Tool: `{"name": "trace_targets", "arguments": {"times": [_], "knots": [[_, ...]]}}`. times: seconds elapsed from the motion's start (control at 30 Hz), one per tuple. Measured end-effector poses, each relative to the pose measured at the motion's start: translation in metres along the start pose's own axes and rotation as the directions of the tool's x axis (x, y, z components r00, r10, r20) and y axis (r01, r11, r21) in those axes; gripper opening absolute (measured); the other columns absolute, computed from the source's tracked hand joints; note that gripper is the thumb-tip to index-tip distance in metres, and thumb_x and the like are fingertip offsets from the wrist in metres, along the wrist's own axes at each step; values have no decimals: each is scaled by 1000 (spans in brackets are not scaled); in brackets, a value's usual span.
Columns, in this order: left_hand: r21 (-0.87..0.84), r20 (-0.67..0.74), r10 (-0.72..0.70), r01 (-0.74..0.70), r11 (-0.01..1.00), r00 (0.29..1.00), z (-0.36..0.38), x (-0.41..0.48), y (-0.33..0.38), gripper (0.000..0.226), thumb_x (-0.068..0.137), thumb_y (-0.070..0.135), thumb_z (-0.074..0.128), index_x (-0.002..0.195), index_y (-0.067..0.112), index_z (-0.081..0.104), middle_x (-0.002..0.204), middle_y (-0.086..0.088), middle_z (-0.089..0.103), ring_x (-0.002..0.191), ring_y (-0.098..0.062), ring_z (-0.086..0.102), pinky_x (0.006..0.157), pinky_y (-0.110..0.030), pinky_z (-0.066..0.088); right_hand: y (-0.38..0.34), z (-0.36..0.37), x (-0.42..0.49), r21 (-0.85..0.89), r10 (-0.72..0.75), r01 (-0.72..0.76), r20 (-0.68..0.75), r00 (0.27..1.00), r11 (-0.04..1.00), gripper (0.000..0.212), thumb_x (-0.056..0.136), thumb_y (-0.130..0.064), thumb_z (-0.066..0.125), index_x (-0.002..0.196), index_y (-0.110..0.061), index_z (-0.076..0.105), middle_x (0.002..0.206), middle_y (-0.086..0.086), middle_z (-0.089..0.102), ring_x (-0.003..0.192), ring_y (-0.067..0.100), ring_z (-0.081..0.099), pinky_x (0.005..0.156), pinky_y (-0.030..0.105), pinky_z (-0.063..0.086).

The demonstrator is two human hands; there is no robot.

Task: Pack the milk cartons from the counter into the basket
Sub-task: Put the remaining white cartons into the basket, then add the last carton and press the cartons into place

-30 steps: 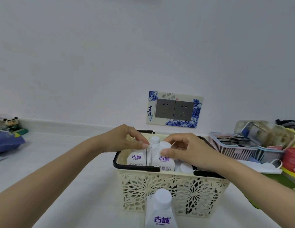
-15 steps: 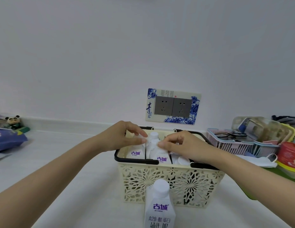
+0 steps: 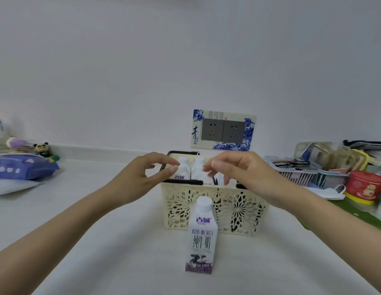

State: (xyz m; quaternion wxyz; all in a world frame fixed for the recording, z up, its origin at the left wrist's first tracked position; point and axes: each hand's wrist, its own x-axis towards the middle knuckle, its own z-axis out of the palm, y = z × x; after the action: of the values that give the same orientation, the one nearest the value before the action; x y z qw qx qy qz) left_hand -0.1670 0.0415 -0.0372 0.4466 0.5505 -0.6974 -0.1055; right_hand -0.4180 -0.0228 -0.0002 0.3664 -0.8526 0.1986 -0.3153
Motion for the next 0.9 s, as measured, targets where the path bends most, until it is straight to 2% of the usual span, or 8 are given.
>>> {"name": "trace_targets", "arguments": {"times": [0.1,0.2,0.27,0.37,0.53,0.7,0.8,0.9], "knots": [[54,39,-59,57,997,997,6,-9,-5,61,72,73,43,120,39,61,127,22,58,122,4,48,103,-23,34,8,21,-19,-61,150,-142,164,975,988,41,72,-58,63,107,-38,71,106,-19,73,96,-7,65,79,15,52],[53,95,-141,136,989,985,13,-15,-11,77,71,75,37,135,34,50,142,12,48,132,-6,41,104,-23,29,21,40,-28,-57,221,-214,174,960,975,36,80,-47,68,111,-30,69,105,-14,74,101,-1,66,89,22,54],[25,103,-151,149,989,983,17,-19,-12,72,75,69,36,136,33,49,150,13,39,135,-2,35,104,-21,26,25,48,-31,-9,211,-212,129,969,977,24,86,-35,67,108,-25,70,98,-19,75,98,-3,67,82,18,54],[-5,99,-144,145,989,985,18,-20,-11,59,83,61,35,132,33,53,152,12,35,135,1,31,106,-21,24,21,56,-34,65,212,-218,84,974,974,26,82,-41,66,105,-30,70,92,-28,73,92,-8,67,73,11,49],[3,114,-144,145,989,983,17,-19,-13,46,96,48,34,135,30,52,150,13,35,135,1,30,106,-19,22,25,60,-35,98,219,-216,-11,976,971,14,87,-32,66,99,-33,73,96,7,75,89,14,69,79,42,52],[-53,99,-122,127,990,988,14,-19,-12,43,99,42,31,138,31,46,143,19,42,127,9,38,101,-8,26,16,57,-33,145,164,-159,-23,986,977,20,85,-35,64,101,-28,73,83,-10,77,81,3,71,69,19,54],[-96,110,-136,147,985,985,10,-18,-11,35,97,51,23,124,52,46,127,35,48,110,30,40,88,6,27,-5,43,-22,173,96,-90,-27,995,981,34,77,-50,58,103,-33,72,86,-3,78,82,7,73,68,14,55],[-118,113,-178,191,974,978,8,-13,-18,57,93,58,17,139,38,43,143,20,45,131,5,38,112,-23,28,-24,24,2,199,43,-28,-71,997,980,42,79,-52,54,110,-28,71,82,-1,78,80,8,72,63,10,52]]}}
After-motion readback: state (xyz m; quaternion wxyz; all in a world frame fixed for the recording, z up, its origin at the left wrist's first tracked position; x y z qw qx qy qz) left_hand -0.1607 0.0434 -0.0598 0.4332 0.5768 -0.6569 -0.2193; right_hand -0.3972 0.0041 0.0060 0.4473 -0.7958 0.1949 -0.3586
